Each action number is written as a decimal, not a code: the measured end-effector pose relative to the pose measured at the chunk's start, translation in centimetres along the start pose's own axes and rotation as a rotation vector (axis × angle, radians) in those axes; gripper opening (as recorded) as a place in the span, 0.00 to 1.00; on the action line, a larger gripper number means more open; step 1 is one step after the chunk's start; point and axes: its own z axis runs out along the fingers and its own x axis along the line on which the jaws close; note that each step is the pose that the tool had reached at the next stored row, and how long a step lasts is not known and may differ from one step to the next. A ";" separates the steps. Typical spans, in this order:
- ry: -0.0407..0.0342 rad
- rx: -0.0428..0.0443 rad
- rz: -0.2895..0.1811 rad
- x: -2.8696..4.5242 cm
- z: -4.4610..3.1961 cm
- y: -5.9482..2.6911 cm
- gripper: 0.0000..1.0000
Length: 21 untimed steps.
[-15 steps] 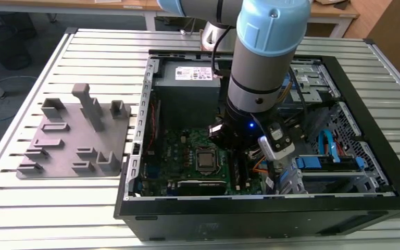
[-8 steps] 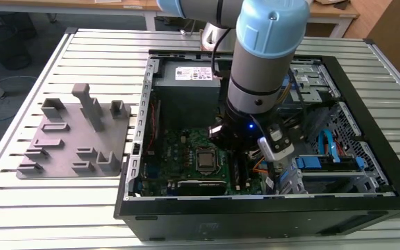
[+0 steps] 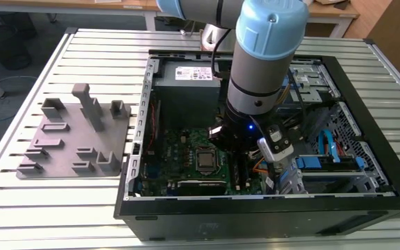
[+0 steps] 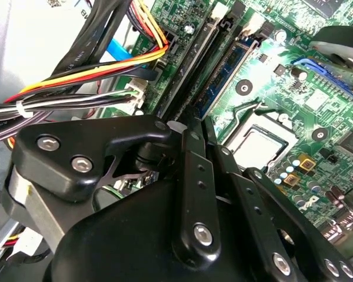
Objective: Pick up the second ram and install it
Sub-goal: 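Insert the second ram into the second slot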
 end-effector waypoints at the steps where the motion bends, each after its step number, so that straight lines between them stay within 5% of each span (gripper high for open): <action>1: 0.0000 0.0000 0.000 0.00 0.00 0.00 0.14; 7: 0.0001 0.0002 0.000 0.00 -0.10 0.00 0.21; 13: 0.0000 -0.0003 0.000 -0.08 -2.60 0.19 0.21; 21: -0.0001 -0.0004 0.000 -0.14 -4.75 1.01 0.11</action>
